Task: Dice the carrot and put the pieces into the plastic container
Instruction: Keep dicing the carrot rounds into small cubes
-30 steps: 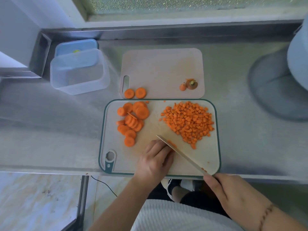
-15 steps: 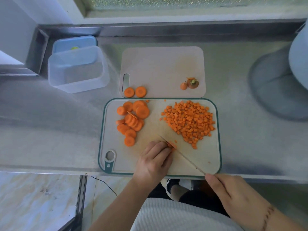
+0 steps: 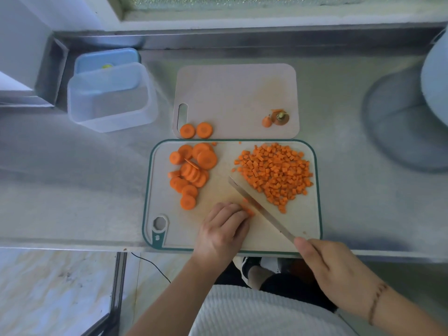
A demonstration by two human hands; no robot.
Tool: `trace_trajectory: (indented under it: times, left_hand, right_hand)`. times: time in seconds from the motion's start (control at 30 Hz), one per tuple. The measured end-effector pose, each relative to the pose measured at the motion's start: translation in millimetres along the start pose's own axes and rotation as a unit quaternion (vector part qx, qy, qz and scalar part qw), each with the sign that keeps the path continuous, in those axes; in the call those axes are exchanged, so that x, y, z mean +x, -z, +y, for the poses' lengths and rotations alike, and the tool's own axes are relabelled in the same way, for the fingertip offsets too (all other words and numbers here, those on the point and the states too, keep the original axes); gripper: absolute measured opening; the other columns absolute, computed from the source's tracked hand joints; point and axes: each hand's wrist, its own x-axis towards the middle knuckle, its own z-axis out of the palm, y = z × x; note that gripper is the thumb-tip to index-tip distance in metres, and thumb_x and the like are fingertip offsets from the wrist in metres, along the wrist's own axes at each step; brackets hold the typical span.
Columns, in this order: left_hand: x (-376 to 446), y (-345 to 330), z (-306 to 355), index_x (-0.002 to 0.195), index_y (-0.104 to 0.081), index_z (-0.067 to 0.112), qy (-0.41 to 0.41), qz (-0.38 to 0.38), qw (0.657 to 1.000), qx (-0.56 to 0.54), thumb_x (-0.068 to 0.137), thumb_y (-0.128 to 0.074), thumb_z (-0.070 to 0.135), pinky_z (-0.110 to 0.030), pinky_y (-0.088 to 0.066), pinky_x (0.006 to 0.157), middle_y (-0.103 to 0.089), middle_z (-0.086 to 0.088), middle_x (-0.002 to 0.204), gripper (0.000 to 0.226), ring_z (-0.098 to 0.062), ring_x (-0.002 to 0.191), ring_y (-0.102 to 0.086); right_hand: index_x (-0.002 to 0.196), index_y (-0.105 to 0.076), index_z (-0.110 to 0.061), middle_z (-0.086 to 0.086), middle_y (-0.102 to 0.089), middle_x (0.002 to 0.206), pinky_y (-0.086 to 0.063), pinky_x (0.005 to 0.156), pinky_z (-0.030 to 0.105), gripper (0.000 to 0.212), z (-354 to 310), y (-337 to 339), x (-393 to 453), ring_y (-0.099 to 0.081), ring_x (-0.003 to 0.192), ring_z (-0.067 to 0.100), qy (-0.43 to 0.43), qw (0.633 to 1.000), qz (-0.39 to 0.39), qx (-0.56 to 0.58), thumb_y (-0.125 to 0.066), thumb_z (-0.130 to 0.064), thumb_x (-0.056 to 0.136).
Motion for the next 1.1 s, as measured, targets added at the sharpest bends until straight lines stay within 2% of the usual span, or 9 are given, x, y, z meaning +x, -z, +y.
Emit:
trace_trajectory:
  times: [0.07, 0.13, 0.2, 0.27, 0.33, 0.5, 0.67, 0.87, 1.1]
  left_hand:
    - [0, 1, -1, 0.084, -0.075, 0.0, -0.003, 0.002, 1.0, 0.002, 0.084, -0.08, -0.001, -0.038, -0.056, 0.081, -0.07, -0.01, 0.091, 0.005, -0.027, 0.085, -0.066]
    - [-1, 2, -1, 0.085, -0.075, 0.001, -0.005, -0.005, 1.0, 0.003, 0.085, -0.079, -0.001, -0.038, -0.056, 0.079, -0.07, -0.009, 0.091, 0.004, -0.027, 0.086, -0.066]
    - [-1, 2, 0, 0.085, -0.076, 0.001, -0.004, -0.01, 1.0, 0.002, 0.085, -0.079, 0.0, -0.038, -0.057, 0.079, -0.071, -0.008, 0.091, 0.003, -0.026, 0.087, -0.066]
    - [0, 1, 0, 0.085, -0.076, 0.001, -0.003, -0.014, 1.0, -0.003, 0.085, -0.079, 0.0, -0.037, -0.057, 0.08, -0.072, -0.007, 0.092, 0.002, -0.024, 0.088, -0.066]
    - [0, 2, -1, 0.089, -0.077, 0.002, -0.004, -0.028, 1.0, -0.012, 0.086, -0.076, -0.002, -0.038, -0.057, 0.082, -0.073, -0.007, 0.096, 0.005, -0.025, 0.092, -0.067]
    - [-4, 14, -6, 0.105, -0.074, -0.002, -0.039, -0.079, 0.996, -0.007, 0.083, -0.062, -0.021, -0.037, -0.054, 0.085, -0.068, -0.013, 0.107, 0.032, -0.031, 0.098, -0.065]
    - [-4, 11, -3, 0.095, -0.075, -0.002, -0.027, -0.046, 0.999, -0.009, 0.091, -0.066, -0.007, -0.038, -0.055, 0.081, -0.069, -0.012, 0.101, 0.011, -0.03, 0.091, -0.065]
    - [-5, 10, -4, 0.09, -0.076, -0.001, -0.016, -0.016, 1.0, 0.0, 0.096, -0.062, 0.002, -0.037, -0.056, 0.082, -0.073, -0.008, 0.097, 0.015, -0.028, 0.09, -0.069]
    - [0, 9, 1, 0.083, -0.075, 0.001, 0.022, 0.011, 1.0, -0.014, 0.101, -0.058, 0.005, -0.033, -0.056, 0.074, -0.073, -0.003, 0.087, 0.025, -0.023, 0.084, -0.068]
  right_hand:
    - [0.055, -0.045, -0.025, -0.023, -0.056, 0.052, -0.036, 0.056, 0.012, 0.046, 0, 3, -9, -0.054, 0.058, -0.001, 0.005, 1.0, -0.018, 0.008, -0.035, -0.048, 0.094]
    - [0.068, -0.06, -0.032, -0.039, -0.061, 0.074, -0.038, 0.07, 0.004, 0.038, -2, 4, -14, -0.057, 0.081, -0.015, 0.009, 0.999, -0.035, 0.022, -0.035, -0.048, 0.092]
    - [0.078, -0.063, -0.036, -0.039, -0.062, 0.084, -0.036, 0.077, 0.0, 0.041, 0, 1, -15, -0.054, 0.092, -0.018, 0.004, 0.999, -0.033, 0.025, -0.029, -0.055, 0.088]
    - [0.069, -0.059, -0.029, -0.016, -0.065, 0.07, -0.043, 0.069, 0.01, 0.055, 4, -3, -11, -0.06, 0.078, -0.003, -0.01, 0.999, -0.03, -0.019, -0.02, -0.064, 0.085]
    - [0.064, -0.053, -0.021, -0.001, -0.056, 0.058, -0.044, 0.059, 0.021, 0.062, 5, -8, -1, -0.055, 0.059, 0.008, -0.015, 0.997, -0.025, -0.073, -0.014, -0.065, 0.085]
    - [0.059, -0.046, -0.018, -0.005, -0.043, 0.048, -0.038, 0.052, 0.023, 0.059, -1, -4, 20, -0.044, 0.047, 0.006, 0.003, 0.998, -0.036, -0.043, -0.022, -0.062, 0.09]
    - [0.055, -0.041, -0.019, -0.013, -0.048, 0.046, -0.036, 0.051, 0.02, 0.056, -3, 0, 5, -0.046, 0.05, 0.007, 0.018, 0.999, -0.031, -0.024, -0.024, -0.063, 0.086]
    - [0.06, -0.05, -0.017, -0.003, -0.051, 0.051, -0.038, 0.051, 0.019, 0.062, 3, -4, -6, -0.052, 0.055, 0.007, 0.013, 0.998, -0.037, -0.046, -0.021, -0.067, 0.084]
    - [0.062, -0.048, -0.02, -0.006, -0.049, 0.053, -0.044, 0.057, 0.027, 0.062, -1, -14, 9, -0.048, 0.052, 0.01, 0.006, 0.995, -0.051, -0.081, -0.014, -0.067, 0.087]
